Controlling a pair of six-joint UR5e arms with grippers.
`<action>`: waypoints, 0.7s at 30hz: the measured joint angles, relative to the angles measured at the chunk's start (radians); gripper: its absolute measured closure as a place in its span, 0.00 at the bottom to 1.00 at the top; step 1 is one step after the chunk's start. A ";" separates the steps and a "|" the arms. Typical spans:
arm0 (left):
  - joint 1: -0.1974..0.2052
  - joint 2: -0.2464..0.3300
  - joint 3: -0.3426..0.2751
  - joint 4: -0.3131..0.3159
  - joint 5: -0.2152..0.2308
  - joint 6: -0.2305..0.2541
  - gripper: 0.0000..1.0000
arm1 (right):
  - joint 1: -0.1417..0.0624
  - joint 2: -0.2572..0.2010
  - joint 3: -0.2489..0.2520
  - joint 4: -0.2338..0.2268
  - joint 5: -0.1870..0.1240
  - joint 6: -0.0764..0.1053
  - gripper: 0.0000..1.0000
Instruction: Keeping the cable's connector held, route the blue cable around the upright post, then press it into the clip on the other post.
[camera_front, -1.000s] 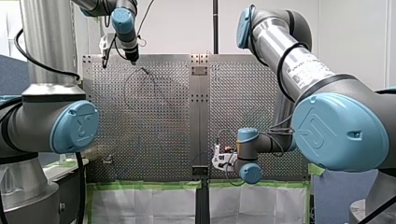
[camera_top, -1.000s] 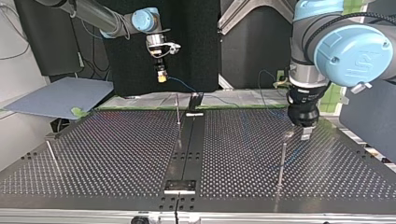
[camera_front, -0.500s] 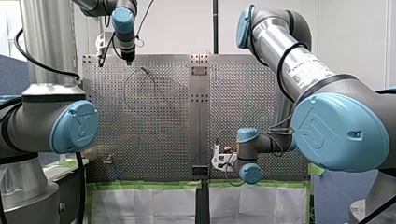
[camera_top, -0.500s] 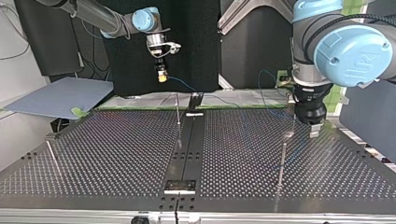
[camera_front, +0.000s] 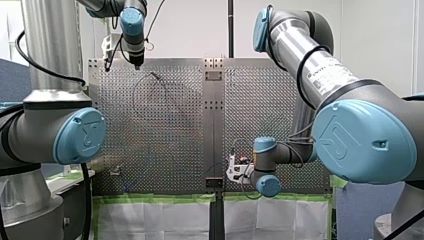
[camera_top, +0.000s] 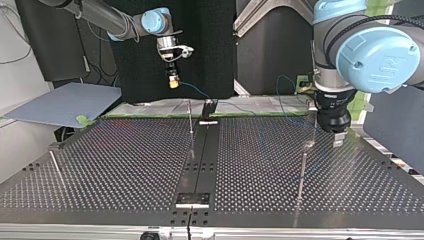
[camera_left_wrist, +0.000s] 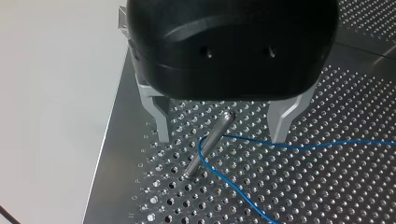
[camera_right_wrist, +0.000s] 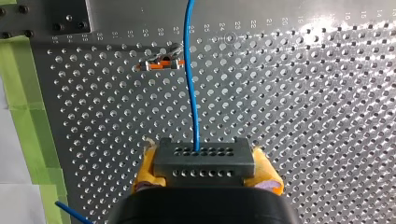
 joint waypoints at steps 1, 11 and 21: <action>0.000 0.000 0.000 0.000 0.000 0.001 0.00 | 0.000 0.000 0.000 0.000 0.000 0.000 1.00; -0.016 0.008 0.000 0.028 0.032 0.054 0.00 | 0.000 0.000 0.000 0.003 0.000 -0.001 1.00; -0.059 0.011 0.000 0.109 0.113 0.138 0.00 | 0.000 0.000 0.000 0.005 0.000 -0.003 1.00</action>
